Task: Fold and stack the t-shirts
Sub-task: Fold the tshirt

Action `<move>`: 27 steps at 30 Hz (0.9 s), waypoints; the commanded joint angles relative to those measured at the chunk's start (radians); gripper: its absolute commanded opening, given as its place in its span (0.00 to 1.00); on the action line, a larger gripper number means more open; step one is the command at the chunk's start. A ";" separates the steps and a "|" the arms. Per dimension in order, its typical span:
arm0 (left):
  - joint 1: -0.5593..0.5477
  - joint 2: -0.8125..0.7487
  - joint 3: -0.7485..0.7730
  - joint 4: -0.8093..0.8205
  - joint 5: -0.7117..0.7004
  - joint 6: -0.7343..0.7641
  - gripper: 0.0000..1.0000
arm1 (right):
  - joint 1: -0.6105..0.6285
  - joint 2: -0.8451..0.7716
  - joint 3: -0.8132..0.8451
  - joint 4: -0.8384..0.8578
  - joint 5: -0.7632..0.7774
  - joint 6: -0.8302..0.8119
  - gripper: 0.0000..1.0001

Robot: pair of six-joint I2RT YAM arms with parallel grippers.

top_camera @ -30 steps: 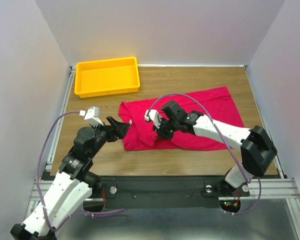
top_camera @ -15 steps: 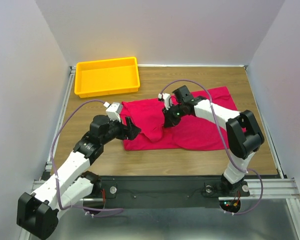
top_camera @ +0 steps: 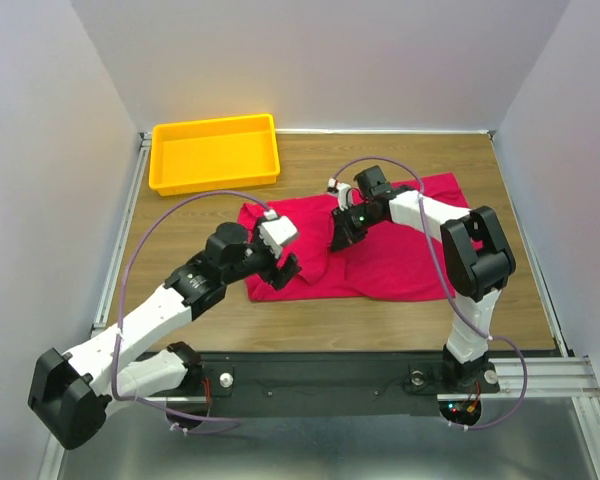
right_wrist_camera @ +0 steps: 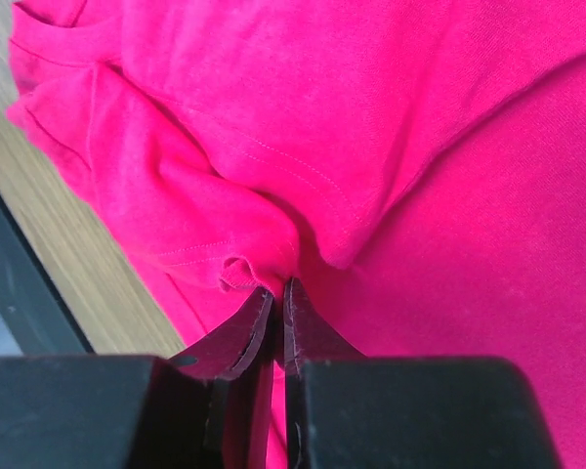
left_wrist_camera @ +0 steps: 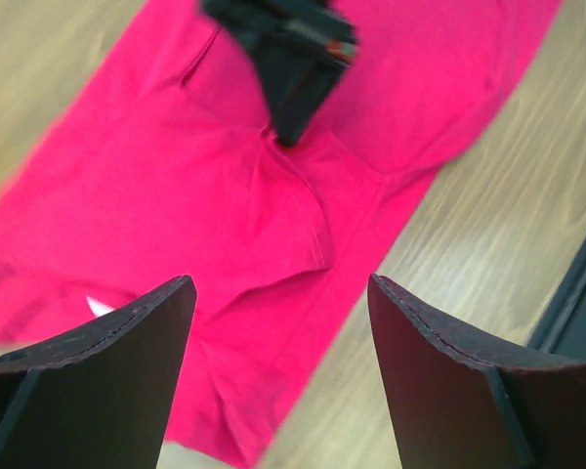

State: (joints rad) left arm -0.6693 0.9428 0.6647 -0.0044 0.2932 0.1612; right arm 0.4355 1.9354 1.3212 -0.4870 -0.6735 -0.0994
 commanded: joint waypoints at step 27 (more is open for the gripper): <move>-0.217 0.297 -0.194 0.377 -0.197 0.882 0.75 | -0.011 0.039 0.085 0.002 -0.136 0.069 0.11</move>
State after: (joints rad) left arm -0.8642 1.2182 0.4812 0.2771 0.0998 1.0119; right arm 0.4313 1.9610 1.3609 -0.4889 -0.7673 -0.0509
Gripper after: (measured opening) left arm 0.759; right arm 0.118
